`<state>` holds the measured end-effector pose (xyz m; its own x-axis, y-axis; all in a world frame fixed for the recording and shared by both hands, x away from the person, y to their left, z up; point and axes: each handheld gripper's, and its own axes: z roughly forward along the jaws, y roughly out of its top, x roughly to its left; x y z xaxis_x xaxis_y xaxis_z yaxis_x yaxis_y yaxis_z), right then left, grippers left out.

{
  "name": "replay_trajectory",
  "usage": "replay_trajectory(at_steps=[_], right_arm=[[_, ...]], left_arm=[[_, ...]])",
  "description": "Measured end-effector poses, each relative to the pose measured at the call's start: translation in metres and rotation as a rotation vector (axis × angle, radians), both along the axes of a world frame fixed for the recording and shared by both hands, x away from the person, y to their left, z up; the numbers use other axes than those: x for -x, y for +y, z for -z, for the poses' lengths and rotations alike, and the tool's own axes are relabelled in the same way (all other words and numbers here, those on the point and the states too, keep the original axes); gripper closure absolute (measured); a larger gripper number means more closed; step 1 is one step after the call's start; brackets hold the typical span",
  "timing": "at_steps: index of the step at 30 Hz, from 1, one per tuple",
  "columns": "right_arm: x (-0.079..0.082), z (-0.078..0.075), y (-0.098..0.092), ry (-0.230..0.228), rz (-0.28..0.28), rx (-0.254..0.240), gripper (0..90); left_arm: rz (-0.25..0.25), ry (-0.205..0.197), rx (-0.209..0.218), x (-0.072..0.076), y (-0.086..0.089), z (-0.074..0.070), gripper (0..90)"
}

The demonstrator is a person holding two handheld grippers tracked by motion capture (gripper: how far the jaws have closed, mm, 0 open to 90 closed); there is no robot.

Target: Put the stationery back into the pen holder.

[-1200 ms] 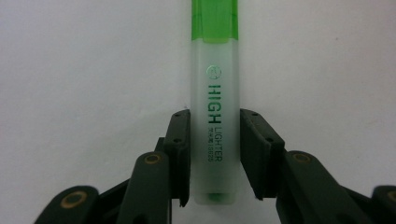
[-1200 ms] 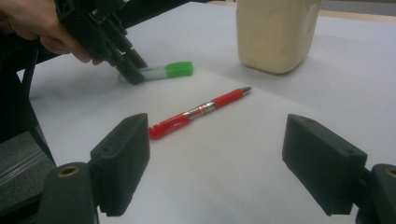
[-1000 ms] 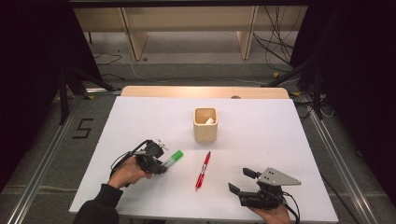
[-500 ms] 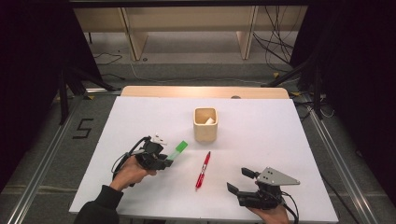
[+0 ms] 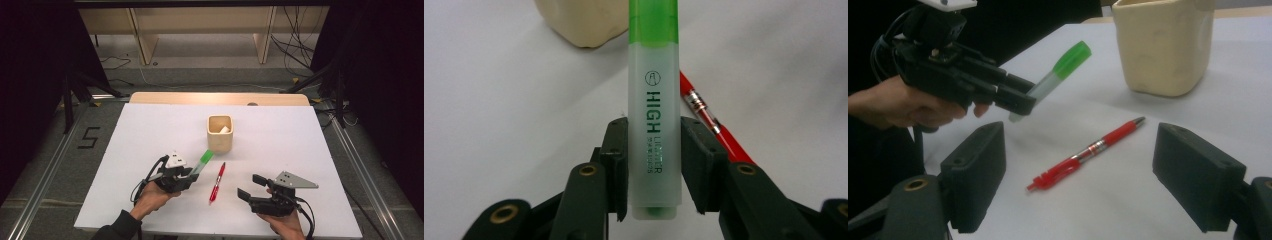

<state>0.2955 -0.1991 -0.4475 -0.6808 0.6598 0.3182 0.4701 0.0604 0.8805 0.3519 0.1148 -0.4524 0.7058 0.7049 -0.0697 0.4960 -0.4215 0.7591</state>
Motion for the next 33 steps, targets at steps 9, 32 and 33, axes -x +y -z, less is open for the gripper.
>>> replay_trajectory(at_steps=[9, 32, 33], right_arm=[[-0.017, 0.000, 0.018, 0.041, -0.019, -0.051, 21.8], [-0.054, 0.014, 0.049, 0.154, -0.038, -0.163, 44.6], [-0.054, 0.014, 0.049, 0.159, -0.040, -0.168, 45.5]], left_arm=[[0.022, -0.052, 0.030, 0.013, -0.014, 0.001, 65.7], [0.076, -0.080, 0.096, 0.028, -0.031, 0.001, 65.7], [0.080, -0.082, 0.102, 0.029, -0.032, 0.001, 65.8]])
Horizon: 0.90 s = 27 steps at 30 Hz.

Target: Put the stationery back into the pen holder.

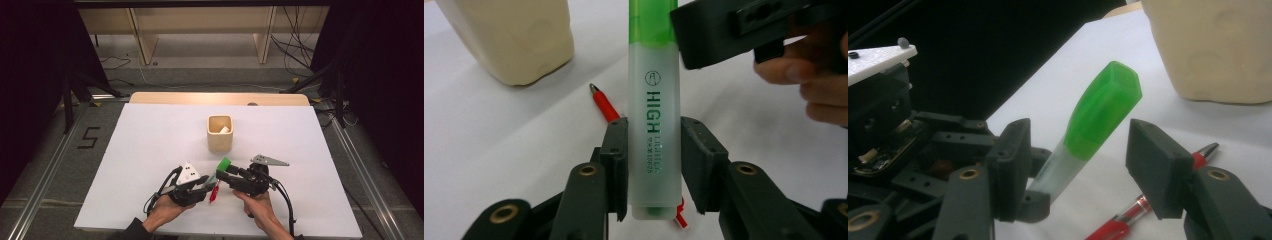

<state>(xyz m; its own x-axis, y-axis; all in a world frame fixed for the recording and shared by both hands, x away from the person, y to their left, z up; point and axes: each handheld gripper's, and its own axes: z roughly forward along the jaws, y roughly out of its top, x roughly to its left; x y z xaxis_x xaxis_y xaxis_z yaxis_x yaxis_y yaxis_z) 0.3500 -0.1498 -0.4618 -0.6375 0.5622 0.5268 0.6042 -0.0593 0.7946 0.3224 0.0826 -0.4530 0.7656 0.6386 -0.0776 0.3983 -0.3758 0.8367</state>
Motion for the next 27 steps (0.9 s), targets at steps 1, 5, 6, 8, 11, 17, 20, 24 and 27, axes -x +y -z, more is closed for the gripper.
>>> replay_trajectory(at_steps=[1, 5, 6, 8, 11, 17, 20, 24, 27], right_arm=[[-0.0009, 0.0007, 0.0004, 0.003, 0.003, -0.008, 46.8], [-0.0033, 0.0018, 0.0006, 0.020, 0.000, -0.037, 52.3], [-0.0033, 0.0018, 0.0006, 0.020, 0.000, -0.037, 52.3], [-0.0040, 0.0022, 0.0010, 0.031, 0.000, -0.049, 56.5], [-0.0053, 0.0036, 0.0015, 0.044, -0.003, -0.073, 60.0], [-0.0057, 0.0048, 0.0027, 0.054, -0.006, -0.090, 63.7], [-0.0058, 0.0059, 0.0024, 0.066, -0.008, -0.104, 66.6], [-0.0060, 0.0067, 0.0027, 0.071, -0.009, -0.118, 70.5], [-0.0062, 0.0075, 0.0016, 0.106, -0.012, -0.157, 73.1]], left_arm=[[0.000, 0.000, 0.000, 0.0000, 0.0000, 0.0000, 65.7], [0.001, -0.013, -0.001, 0.0014, -0.0017, -0.0001, 65.7], [0.001, -0.013, -0.001, 0.0014, -0.0017, -0.0001, 65.7], [-0.001, -0.018, 0.006, 0.0021, -0.0018, -0.0006, 65.7], [-0.001, -0.023, 0.005, 0.0025, -0.0019, -0.0010, 65.7], [0.001, -0.038, 0.007, 0.0037, -0.0025, -0.0014, 65.7], [0.003, -0.041, 0.007, 0.0042, -0.0029, -0.0018, 65.7], [0.008, -0.042, 0.003, 0.0049, -0.0037, -0.0010, 65.6], [0.014, -0.044, 0.008, 0.0048, -0.0033, -0.0009, 65.4]])
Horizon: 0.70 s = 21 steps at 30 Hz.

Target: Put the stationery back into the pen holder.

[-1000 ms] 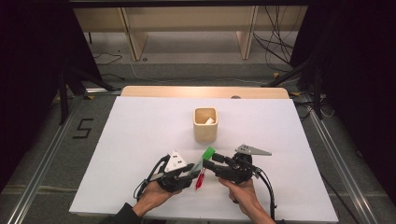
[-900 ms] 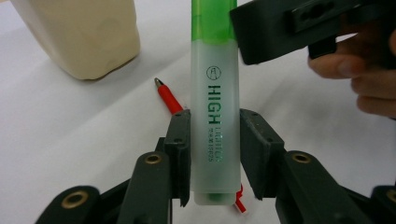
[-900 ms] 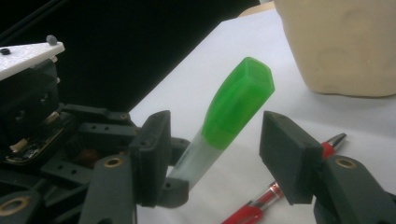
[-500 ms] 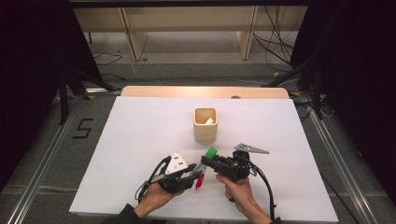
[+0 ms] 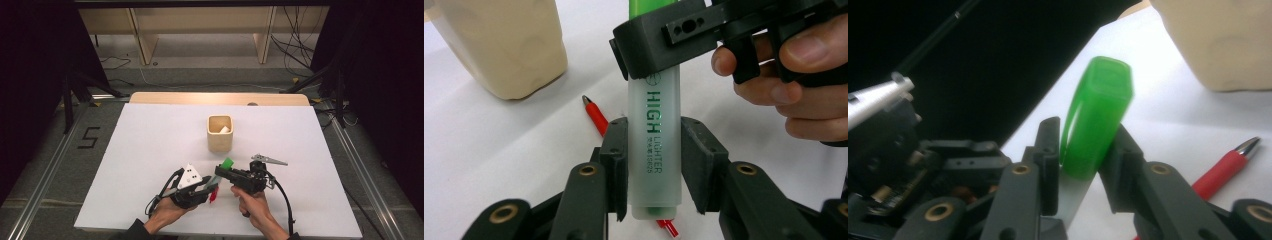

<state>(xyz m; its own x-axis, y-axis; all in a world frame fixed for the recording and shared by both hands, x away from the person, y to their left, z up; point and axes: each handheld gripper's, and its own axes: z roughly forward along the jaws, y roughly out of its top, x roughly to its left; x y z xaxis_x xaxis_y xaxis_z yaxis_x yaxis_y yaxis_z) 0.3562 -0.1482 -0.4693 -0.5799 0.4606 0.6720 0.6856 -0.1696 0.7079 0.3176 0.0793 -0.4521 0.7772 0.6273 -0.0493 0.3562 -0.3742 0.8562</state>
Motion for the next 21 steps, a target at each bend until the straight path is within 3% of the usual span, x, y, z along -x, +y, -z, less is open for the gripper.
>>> replay_trajectory(at_steps=[3, 8, 10, 21], right_arm=[[0.002, -0.002, 0.000, -0.012, -0.003, -0.007, 75.1], [0.005, -0.008, -0.002, -0.054, 0.010, 0.006, 75.4], [0.005, -0.011, -0.004, -0.071, 0.018, 0.019, 75.4], [0.002, -0.027, -0.014, -0.156, 0.065, 0.072, 75.4]], left_arm=[[0.040, 0.035, 0.024, -0.002, 0.003, -0.001, 61.3], [0.045, 0.064, 0.017, -0.003, 0.006, -0.005, 38.6], [0.050, 0.078, 0.041, -0.004, 0.013, -0.007, 37.5], [0.001, 0.090, 0.038, -0.004, 0.038, -0.003, 30.4]])
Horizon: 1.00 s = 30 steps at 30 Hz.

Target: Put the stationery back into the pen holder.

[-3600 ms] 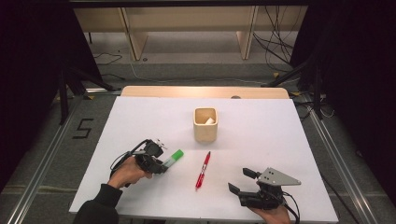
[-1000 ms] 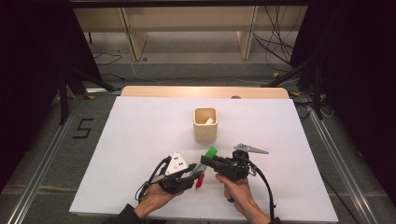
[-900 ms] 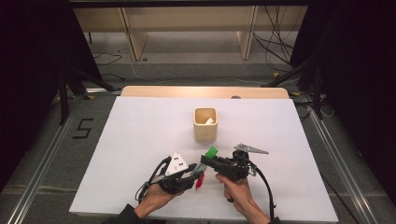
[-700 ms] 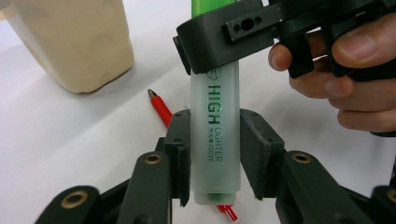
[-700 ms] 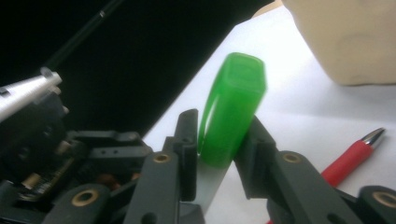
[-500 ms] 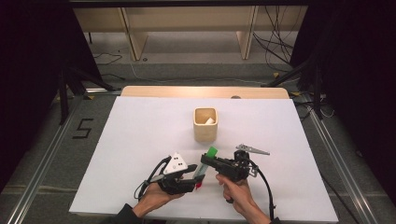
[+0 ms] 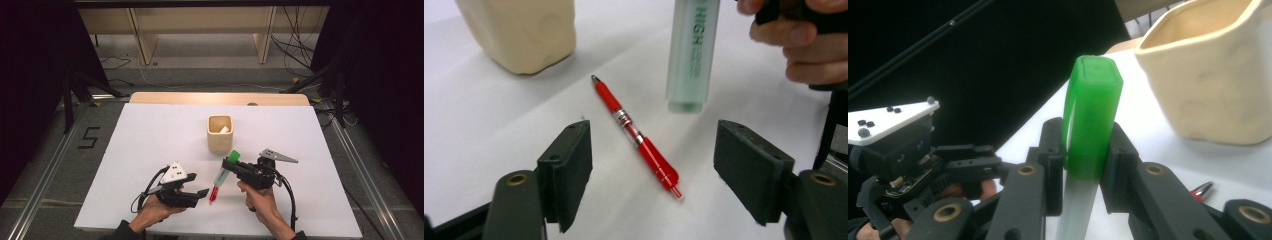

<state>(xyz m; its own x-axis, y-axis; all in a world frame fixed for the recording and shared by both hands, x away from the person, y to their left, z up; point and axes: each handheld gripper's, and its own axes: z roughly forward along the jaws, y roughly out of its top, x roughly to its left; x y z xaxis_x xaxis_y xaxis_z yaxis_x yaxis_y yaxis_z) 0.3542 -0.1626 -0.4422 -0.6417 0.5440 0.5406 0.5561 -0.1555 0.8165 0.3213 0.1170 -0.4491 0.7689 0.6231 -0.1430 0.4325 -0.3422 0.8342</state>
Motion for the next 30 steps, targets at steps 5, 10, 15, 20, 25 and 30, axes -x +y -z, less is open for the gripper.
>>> replay_trajectory(at_steps=[5, 10, 15, 20, 25, 30], right_arm=[[-0.004, -0.005, -0.004, -0.027, 0.026, 0.026, 75.3], [-0.009, -0.013, -0.006, -0.059, 0.047, 0.044, 75.3], [-0.018, -0.024, -0.007, -0.087, 0.065, 0.050, 75.3], [-0.026, -0.035, -0.007, -0.107, 0.084, 0.059, 75.3], [-0.035, -0.045, -0.008, -0.131, 0.096, 0.083, 75.2], [-0.045, -0.053, -0.007, -0.141, 0.109, 0.092, 75.2]], left_arm=[[-0.021, -0.024, -0.011, -0.002, 0.010, -0.001, 29.2], [-0.058, -0.018, -0.006, -0.004, 0.023, 0.001, 27.2], [-0.085, -0.027, -0.014, -0.003, 0.032, 0.003, 24.7], [-0.104, -0.031, 0.000, -0.002, 0.039, 0.004, 23.5], [-0.124, -0.057, 0.021, 0.002, 0.048, 0.004, 22.7], [-0.143, -0.059, 0.024, 0.003, 0.054, 0.006, 22.1]])
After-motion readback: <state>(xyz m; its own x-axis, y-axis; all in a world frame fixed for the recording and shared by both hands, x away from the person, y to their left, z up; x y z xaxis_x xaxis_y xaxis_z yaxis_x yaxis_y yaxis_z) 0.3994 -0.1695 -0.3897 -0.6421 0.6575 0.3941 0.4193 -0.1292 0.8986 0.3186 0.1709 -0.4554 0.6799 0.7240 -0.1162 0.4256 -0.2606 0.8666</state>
